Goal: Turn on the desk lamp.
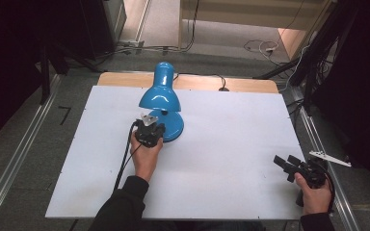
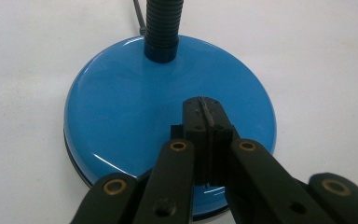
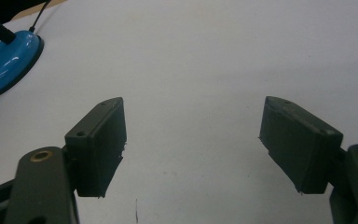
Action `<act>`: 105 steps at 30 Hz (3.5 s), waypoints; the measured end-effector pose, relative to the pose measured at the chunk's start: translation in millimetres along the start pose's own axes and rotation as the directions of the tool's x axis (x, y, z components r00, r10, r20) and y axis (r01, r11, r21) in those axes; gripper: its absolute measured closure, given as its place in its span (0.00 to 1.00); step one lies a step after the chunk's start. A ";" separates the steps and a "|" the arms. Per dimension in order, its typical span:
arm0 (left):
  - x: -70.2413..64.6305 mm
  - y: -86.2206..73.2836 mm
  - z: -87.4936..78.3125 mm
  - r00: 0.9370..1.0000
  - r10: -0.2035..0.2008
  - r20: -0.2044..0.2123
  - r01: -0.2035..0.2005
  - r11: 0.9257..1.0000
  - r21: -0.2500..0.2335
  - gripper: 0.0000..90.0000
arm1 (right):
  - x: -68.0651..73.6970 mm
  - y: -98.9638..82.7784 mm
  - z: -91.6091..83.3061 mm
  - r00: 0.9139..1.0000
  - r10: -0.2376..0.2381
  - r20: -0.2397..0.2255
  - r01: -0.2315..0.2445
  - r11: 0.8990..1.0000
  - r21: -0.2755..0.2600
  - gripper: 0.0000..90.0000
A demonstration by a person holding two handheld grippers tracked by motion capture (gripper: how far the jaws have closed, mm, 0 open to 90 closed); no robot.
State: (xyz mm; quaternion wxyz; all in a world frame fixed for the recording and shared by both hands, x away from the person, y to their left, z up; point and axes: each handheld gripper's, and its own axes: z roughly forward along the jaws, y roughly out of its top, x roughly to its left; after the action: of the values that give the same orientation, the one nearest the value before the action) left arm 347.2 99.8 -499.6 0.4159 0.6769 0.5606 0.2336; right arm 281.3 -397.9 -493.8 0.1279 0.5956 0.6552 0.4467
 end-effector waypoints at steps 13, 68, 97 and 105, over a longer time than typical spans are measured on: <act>0.6 -2.1 -0.1 1.000 -0.014 0.003 0.014 1.000 -0.015 1.00 | 0.3 0.0 0.5 1.000 0.001 0.000 -0.001 1.000 0.002 0.23; 2.1 -8.5 -1.6 0.999 -0.027 0.019 0.027 0.998 -0.051 1.00 | 0.4 -0.1 1.1 1.000 0.000 0.002 0.000 1.000 0.006 0.24; 5.8 -4.5 -19.5 0.996 -0.072 0.057 0.075 0.996 -0.057 0.65 | 1.1 -0.1 2.1 1.000 -0.001 0.006 0.001 1.000 0.010 0.24; 4.5 -4.7 -26.2 0.997 -0.044 0.058 0.046 0.998 -0.039 0.37 | -0.2 -0.3 2.2 1.000 0.001 0.007 -0.001 1.000 0.012 0.24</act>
State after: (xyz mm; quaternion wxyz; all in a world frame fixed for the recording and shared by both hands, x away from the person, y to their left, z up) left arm 325.2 112.1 -489.9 0.4504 0.6620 0.5588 0.2158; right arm 282.7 -397.0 -495.3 0.1265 0.5981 0.6571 0.4409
